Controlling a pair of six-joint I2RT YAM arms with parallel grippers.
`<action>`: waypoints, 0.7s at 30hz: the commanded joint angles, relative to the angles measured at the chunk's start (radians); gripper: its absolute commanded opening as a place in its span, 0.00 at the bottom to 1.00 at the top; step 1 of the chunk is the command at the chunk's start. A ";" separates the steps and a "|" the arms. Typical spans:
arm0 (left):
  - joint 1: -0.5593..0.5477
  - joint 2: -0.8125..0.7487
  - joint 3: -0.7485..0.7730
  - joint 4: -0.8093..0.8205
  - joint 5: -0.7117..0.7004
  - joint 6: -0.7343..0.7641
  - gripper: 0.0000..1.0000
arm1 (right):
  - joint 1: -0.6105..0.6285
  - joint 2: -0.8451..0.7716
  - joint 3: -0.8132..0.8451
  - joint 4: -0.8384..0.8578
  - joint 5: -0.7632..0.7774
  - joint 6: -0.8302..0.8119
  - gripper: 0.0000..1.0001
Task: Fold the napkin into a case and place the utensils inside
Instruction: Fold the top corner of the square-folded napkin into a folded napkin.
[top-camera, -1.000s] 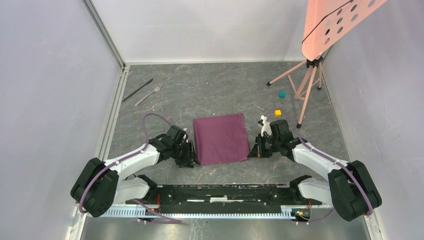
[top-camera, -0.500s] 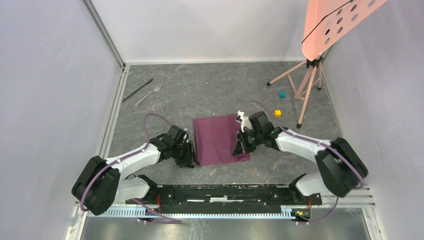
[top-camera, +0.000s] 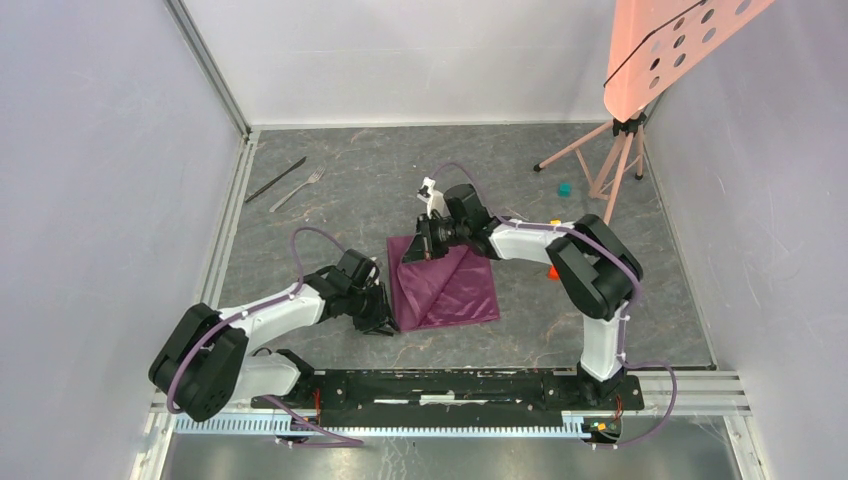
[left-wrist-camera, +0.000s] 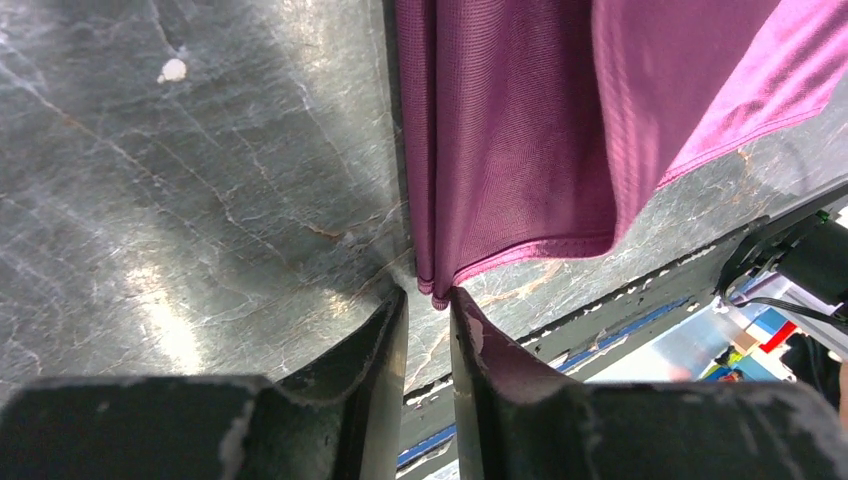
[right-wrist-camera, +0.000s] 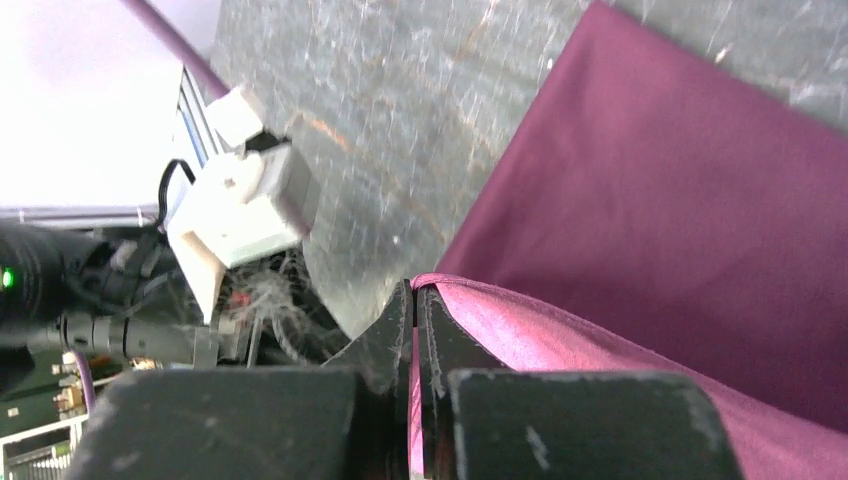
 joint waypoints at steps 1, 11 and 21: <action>-0.004 0.045 -0.019 0.002 -0.059 -0.020 0.29 | 0.001 0.086 0.090 0.147 -0.023 0.088 0.00; -0.003 0.034 -0.041 0.013 -0.059 -0.030 0.26 | -0.017 0.191 0.160 0.196 0.004 0.128 0.00; -0.004 -0.015 -0.036 0.003 -0.053 -0.028 0.29 | -0.040 0.232 0.183 0.225 0.012 0.138 0.00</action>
